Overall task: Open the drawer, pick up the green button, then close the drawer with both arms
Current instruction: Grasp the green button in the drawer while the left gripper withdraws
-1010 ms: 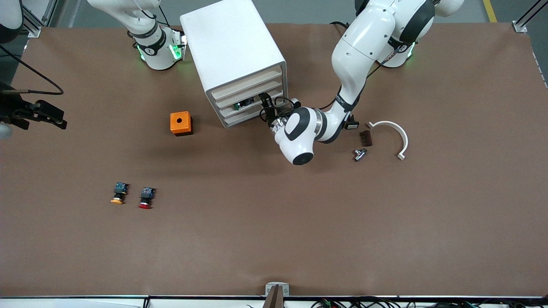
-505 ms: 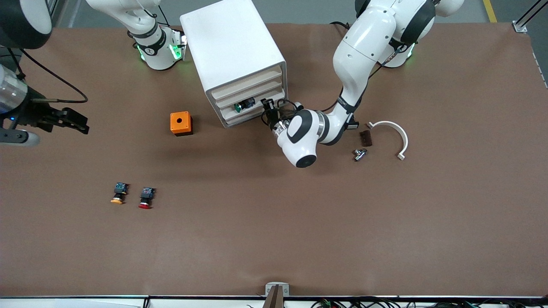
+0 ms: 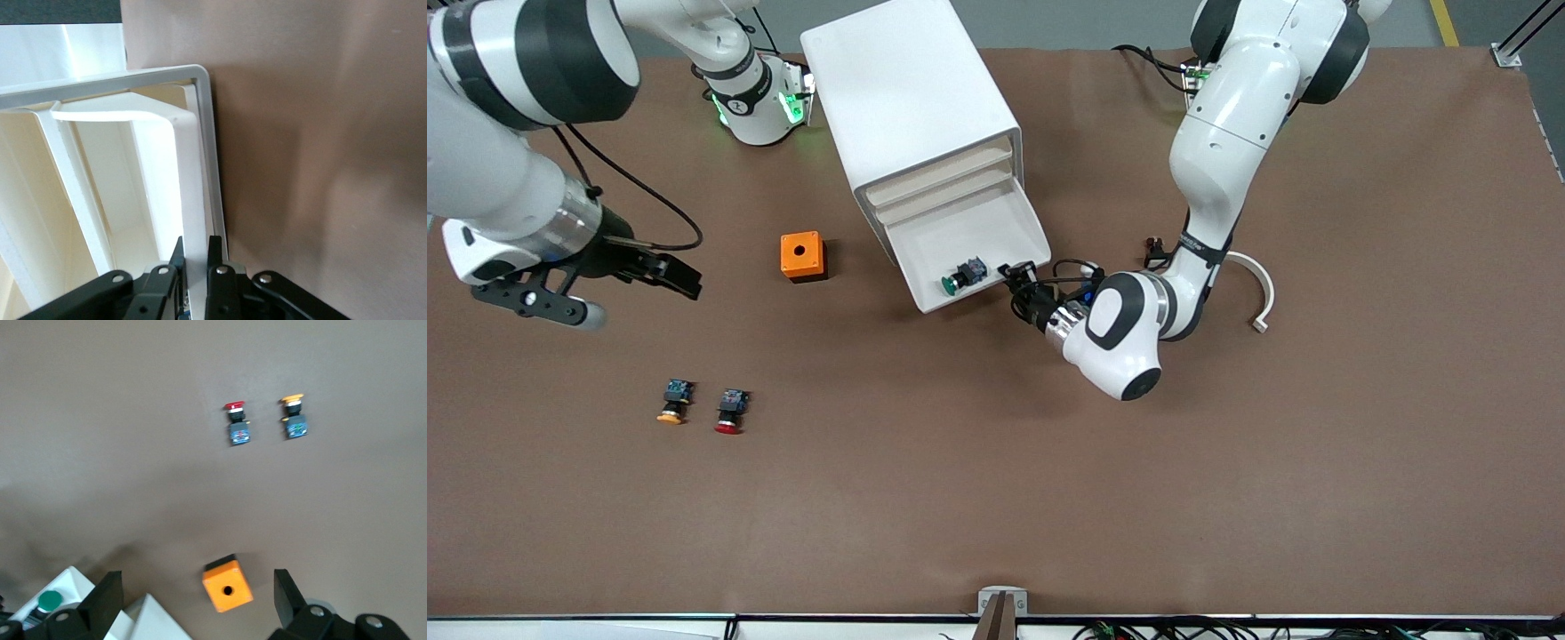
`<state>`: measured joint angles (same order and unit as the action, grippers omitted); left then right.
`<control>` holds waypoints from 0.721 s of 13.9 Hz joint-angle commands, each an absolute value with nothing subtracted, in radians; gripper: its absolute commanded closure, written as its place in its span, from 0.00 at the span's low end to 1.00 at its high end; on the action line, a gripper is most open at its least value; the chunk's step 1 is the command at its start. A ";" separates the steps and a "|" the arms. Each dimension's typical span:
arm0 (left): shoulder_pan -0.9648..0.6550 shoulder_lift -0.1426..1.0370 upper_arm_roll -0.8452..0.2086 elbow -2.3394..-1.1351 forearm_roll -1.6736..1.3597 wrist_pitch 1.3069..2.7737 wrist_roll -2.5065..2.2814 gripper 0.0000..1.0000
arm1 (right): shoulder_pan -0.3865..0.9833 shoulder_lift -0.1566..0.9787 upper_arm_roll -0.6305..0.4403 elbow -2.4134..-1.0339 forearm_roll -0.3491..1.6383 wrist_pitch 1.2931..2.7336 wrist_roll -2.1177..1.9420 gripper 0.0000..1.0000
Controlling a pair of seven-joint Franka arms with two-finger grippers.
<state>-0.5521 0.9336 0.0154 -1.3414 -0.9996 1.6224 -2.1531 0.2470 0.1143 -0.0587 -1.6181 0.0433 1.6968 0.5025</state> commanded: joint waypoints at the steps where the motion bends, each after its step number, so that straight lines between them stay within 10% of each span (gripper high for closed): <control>1: -0.557 0.946 0.021 -1.302 -1.012 1.655 -2.074 0.68 | 0.325 0.161 -0.066 -1.611 0.061 1.752 0.688 0.00; 2: -0.557 0.945 0.021 -1.305 -1.008 1.654 -2.072 0.23 | 0.353 0.179 -0.064 -1.611 0.061 1.775 0.754 0.00; 3: -0.557 0.943 0.023 -1.307 -1.003 1.652 -2.072 0.01 | 0.380 0.190 -0.064 -1.611 0.061 1.796 0.797 0.00; 10: -0.457 0.898 0.023 -1.260 -0.804 1.643 -2.043 0.01 | 0.563 0.297 -0.064 -1.629 0.077 1.885 1.159 0.00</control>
